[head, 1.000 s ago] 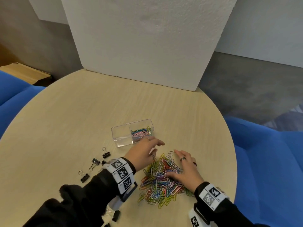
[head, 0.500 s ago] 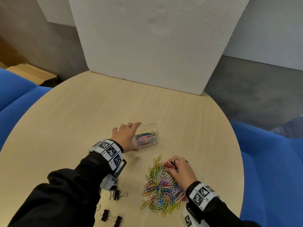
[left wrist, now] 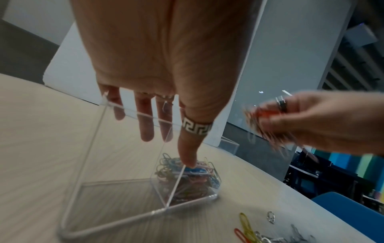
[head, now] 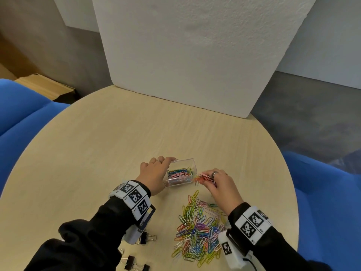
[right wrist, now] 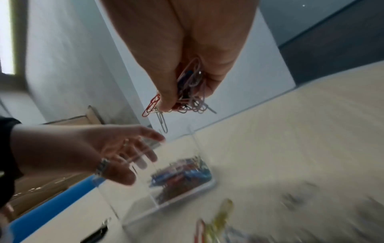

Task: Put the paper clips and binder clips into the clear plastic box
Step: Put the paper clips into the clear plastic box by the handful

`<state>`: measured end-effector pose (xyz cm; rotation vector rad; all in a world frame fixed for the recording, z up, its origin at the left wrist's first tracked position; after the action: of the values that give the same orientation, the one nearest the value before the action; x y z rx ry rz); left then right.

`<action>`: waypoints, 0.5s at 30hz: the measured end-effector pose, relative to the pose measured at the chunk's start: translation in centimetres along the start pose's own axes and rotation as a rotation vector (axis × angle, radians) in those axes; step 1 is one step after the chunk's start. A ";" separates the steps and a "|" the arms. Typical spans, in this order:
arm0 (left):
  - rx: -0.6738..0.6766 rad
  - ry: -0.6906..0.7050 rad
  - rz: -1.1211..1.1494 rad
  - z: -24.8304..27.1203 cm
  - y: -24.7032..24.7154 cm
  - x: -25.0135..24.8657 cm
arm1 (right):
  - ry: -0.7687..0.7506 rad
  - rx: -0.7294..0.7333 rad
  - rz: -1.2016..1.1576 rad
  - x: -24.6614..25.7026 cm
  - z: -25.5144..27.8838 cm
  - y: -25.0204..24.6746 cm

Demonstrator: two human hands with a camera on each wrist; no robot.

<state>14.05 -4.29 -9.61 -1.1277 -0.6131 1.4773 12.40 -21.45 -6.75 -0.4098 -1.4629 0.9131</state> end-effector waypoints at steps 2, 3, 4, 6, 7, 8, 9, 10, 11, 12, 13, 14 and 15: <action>-0.003 0.002 0.006 0.0 0.0 0.0 | -0.089 -0.048 0.004 2.3 -1.3 -1.0; -0.004 0.004 0.006 0.0 0.0 -0.1 | -0.120 -0.057 0.019 3.3 -1.9 -1.1; -0.004 0.005 0.005 0.1 -0.1 -0.1 | -0.142 -0.056 0.041 4.0 -2.6 -1.0; -0.004 0.005 -0.004 0.1 -0.1 0.0 | -0.158 -0.034 0.075 4.8 -4.0 -0.2; -0.002 0.004 -0.007 0.0 -0.1 0.0 | -0.160 -0.013 0.095 4.9 -4.5 0.3; -0.001 0.005 -0.006 0.0 -0.1 0.0 | -0.165 0.020 0.132 4.8 -4.8 1.1; 0.001 0.006 -0.002 0.0 -0.1 0.0 | -0.176 0.064 0.187 4.7 -5.1 2.0; 0.002 0.009 0.003 0.0 -0.1 0.0 | -0.196 0.111 0.245 4.6 -5.2 3.0; 0.002 0.011 0.008 0.0 -0.1 0.0 | -0.223 0.145 0.290 4.5 -5.1 3.8; 0.000 0.013 0.012 0.0 -0.1 0.0 | -0.257 0.151 0.306 4.6 -4.9 4.3; -0.003 0.015 0.014 0.0 -0.1 0.0 | -0.288 0.135 0.293 4.8 -4.8 4.4; -0.004 0.017 0.014 0.0 -0.1 0.0 | -0.310 0.114 0.262 4.8 -4.7 4.4; -0.005 0.019 0.014 0.0 -0.1 0.0 | -0.329 0.087 0.216 4.8 -4.6 4.3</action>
<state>14.10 -4.22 -9.53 -1.1504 -0.5969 1.4767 15.00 -13.98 -7.25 -0.3695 -1.6921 1.2579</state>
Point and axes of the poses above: each hand's wrist, its own z-axis away from the middle knuckle, its own y-axis out of the palm, x = y × z, the point moved 8 cm from there along -z, towards the middle knuckle, and after that the axes turned 4 degrees about x, right-handed, at the moved point
